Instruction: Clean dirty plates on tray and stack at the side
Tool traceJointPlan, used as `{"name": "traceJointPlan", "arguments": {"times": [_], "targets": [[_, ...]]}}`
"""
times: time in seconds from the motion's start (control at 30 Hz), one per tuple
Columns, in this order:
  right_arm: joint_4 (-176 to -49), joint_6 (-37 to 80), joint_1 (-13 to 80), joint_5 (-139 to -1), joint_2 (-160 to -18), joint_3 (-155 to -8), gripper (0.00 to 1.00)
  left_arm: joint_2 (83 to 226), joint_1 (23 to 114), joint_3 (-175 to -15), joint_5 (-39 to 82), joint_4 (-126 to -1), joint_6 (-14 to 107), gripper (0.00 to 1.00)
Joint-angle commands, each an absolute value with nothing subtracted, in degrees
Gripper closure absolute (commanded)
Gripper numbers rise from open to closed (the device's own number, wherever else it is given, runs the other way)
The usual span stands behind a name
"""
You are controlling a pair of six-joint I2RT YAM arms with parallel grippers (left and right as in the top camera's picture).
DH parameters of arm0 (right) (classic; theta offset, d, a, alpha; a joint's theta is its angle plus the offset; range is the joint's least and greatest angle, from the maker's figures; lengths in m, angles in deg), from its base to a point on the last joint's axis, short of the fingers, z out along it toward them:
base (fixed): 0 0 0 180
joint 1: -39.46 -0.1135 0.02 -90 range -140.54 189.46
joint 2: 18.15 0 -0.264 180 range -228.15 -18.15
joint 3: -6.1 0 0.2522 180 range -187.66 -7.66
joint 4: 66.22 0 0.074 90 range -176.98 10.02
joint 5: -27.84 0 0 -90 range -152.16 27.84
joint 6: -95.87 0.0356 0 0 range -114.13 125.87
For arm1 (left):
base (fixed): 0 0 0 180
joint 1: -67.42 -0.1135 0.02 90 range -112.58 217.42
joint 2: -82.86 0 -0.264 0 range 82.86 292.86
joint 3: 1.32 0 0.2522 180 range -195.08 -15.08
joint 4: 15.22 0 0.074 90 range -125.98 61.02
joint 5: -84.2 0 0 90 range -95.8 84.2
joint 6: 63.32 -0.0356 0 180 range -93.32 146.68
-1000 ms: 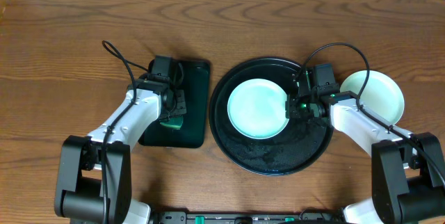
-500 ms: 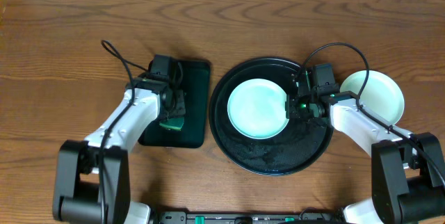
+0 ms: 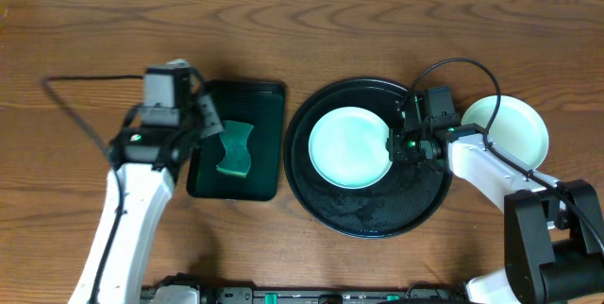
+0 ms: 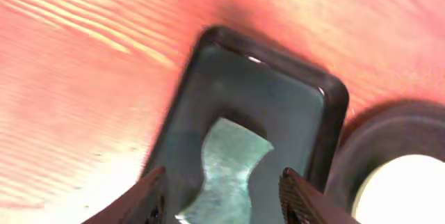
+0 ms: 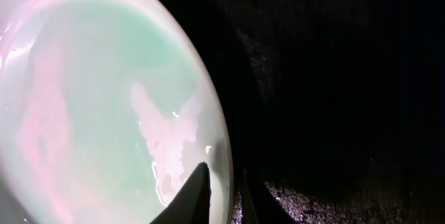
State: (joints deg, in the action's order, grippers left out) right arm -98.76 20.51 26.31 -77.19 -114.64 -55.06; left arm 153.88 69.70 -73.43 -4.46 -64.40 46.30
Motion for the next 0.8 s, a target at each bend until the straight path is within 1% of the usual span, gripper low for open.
{"name": "traceJointPlan", "arguments": {"times": [0.0,0.13,0.2,0.33,0.6,0.63,0.73,0.77], "targets": [[-98.8,20.0,25.9,-77.7,-114.9,-54.7,0.85,151.9,66.0,-74.6,-5.0,-65.5,47.8,0.41],[-98.8,20.0,25.9,-77.7,-114.9,-54.7,0.85,151.3,60.1,-74.6,-5.0,-67.9,51.4,0.35],[-98.8,20.0,25.9,-77.7,-114.9,-54.7,0.84,151.3,57.6,-74.6,-5.0,-69.0,52.4,0.29],[-98.8,20.0,25.9,-77.6,-114.9,-54.7,0.83,151.3,56.0,-74.6,-5.0,-69.7,52.3,0.21],[-98.8,20.0,25.9,-77.6,-114.9,-54.7,0.81,151.3,56.0,-74.6,-5.0,-69.7,52.3,0.2],[-98.8,20.0,25.9,-77.5,-114.9,-54.7,0.82,151.3,56.0,-74.6,-5.0,-69.7,52.3,0.2],[-98.8,20.0,25.9,-74.9,-114.9,-54.7,0.95,151.3,56.0,-74.6,-5.0,-69.7,52.3,0.2],[-98.8,20.0,25.9,-74.2,-114.9,-54.6,0.96,151.3,56.0,-74.6,-5.0,-69.7,52.3,0.2]]}}
